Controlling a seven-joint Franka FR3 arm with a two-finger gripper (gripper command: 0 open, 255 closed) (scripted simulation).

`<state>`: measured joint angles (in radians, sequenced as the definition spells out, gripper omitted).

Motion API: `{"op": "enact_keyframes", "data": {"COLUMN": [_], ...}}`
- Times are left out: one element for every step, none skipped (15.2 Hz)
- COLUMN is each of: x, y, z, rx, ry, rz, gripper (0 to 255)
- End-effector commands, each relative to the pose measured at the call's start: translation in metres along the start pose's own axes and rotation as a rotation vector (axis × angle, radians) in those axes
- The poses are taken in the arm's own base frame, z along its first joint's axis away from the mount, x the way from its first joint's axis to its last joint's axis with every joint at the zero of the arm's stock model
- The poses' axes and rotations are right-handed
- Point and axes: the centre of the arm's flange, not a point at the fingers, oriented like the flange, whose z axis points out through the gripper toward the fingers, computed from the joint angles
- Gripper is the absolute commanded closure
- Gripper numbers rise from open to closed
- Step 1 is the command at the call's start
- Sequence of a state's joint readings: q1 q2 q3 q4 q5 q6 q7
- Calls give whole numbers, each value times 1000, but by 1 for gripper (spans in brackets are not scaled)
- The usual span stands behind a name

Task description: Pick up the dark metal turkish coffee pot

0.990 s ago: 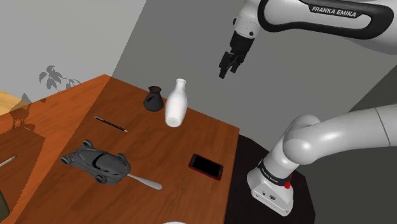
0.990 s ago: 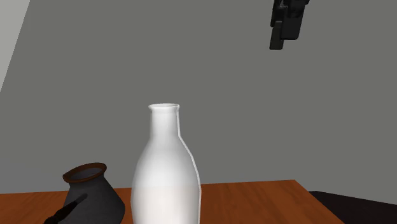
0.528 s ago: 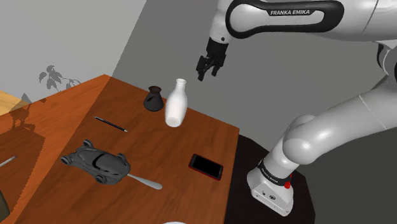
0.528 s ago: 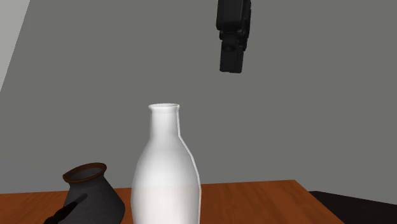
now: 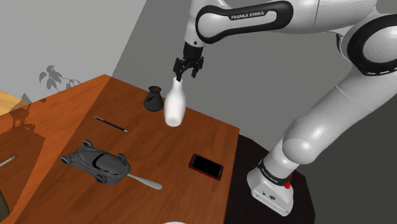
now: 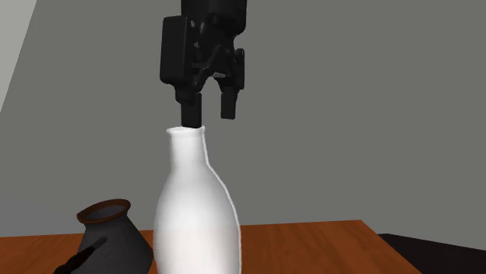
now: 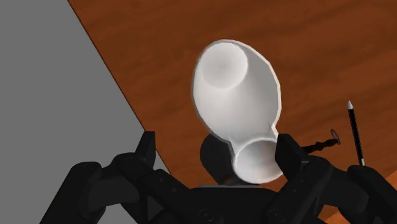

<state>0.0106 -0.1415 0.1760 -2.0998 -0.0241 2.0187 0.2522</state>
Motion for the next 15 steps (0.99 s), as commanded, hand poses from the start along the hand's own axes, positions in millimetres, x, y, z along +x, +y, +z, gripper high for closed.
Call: {"op": "enact_keyframes", "data": {"x": [20, 31, 41, 52, 62, 73, 83, 94, 104, 115, 125, 135, 145, 144, 144], "y": [-7, -11, -15, -18, -22, -26, -30, -34, -37, -41, -44, -48, -51, -51, -51], "z": [27, 34, 42, 49, 57, 64, 72, 80, 87, 95, 103, 110, 117, 123, 128], "rx": [-2, 0, 2, 3, 5, 7, 8, 10, 12, 13, 15, 17, 18, 18, 18], "ry": [-28, -31, -34, -37, -40, -43, -46, -49, -52, -55, -58, -61, -64, -64, -64], "rz": [12, 18, 24, 30, 36, 41, 47, 53, 59, 65, 70, 76, 81, 81, 81], "gripper": [0, 0, 0, 0, 0, 0, 0, 0, 0, 0, 0, 0, 0, 0, 0]}}
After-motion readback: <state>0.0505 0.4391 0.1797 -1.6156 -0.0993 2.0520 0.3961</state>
